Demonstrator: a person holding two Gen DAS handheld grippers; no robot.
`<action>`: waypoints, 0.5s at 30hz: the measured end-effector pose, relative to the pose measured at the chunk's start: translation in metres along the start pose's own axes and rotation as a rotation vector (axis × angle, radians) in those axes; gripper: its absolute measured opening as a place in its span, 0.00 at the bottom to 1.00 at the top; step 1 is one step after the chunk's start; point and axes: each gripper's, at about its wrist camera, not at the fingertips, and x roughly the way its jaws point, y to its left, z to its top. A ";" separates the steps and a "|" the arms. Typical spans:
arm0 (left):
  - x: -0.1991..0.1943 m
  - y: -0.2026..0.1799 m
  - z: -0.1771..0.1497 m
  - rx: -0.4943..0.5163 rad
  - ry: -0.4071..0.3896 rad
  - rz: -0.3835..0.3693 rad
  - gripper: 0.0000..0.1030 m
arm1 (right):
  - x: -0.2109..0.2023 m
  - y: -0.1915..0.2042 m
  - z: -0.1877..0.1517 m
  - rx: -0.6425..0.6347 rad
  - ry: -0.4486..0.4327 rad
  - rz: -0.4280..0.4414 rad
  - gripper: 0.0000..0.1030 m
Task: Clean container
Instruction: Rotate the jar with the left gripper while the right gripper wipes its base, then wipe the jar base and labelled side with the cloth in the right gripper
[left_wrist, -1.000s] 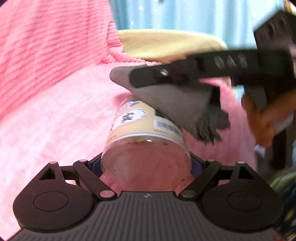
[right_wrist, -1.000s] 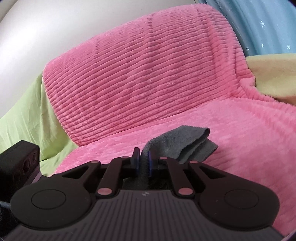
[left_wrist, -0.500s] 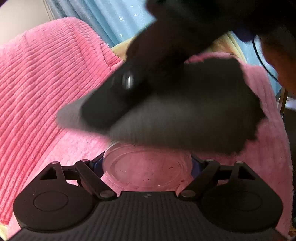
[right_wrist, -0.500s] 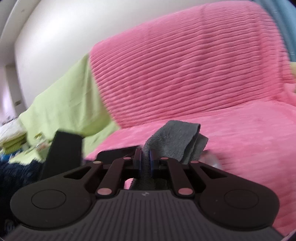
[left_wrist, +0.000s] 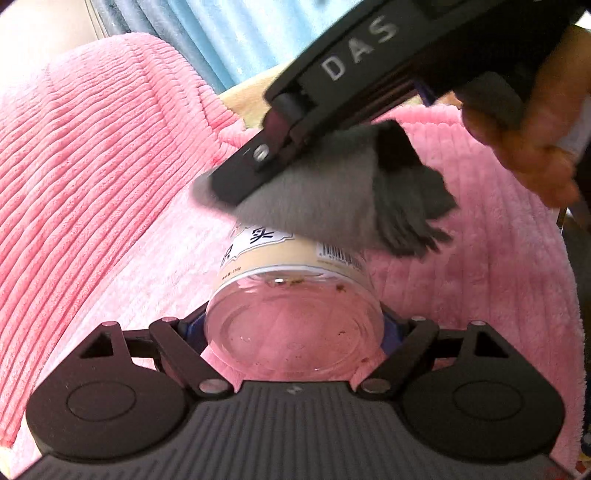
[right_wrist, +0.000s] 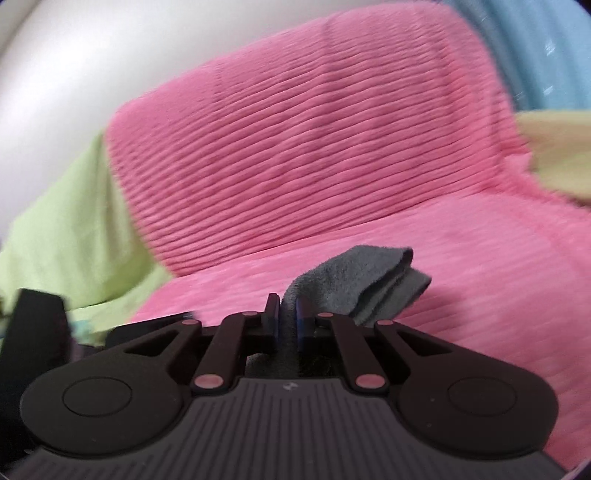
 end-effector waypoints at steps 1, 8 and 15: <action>0.000 0.000 0.000 -0.002 -0.001 -0.002 0.83 | -0.001 -0.001 0.000 0.007 -0.002 0.000 0.05; -0.001 0.032 -0.001 -0.290 0.009 -0.180 0.84 | -0.004 -0.003 0.002 0.040 0.007 0.007 0.05; -0.020 -0.007 -0.009 -0.033 -0.041 -0.014 0.83 | -0.014 -0.003 0.007 0.057 0.034 0.036 0.08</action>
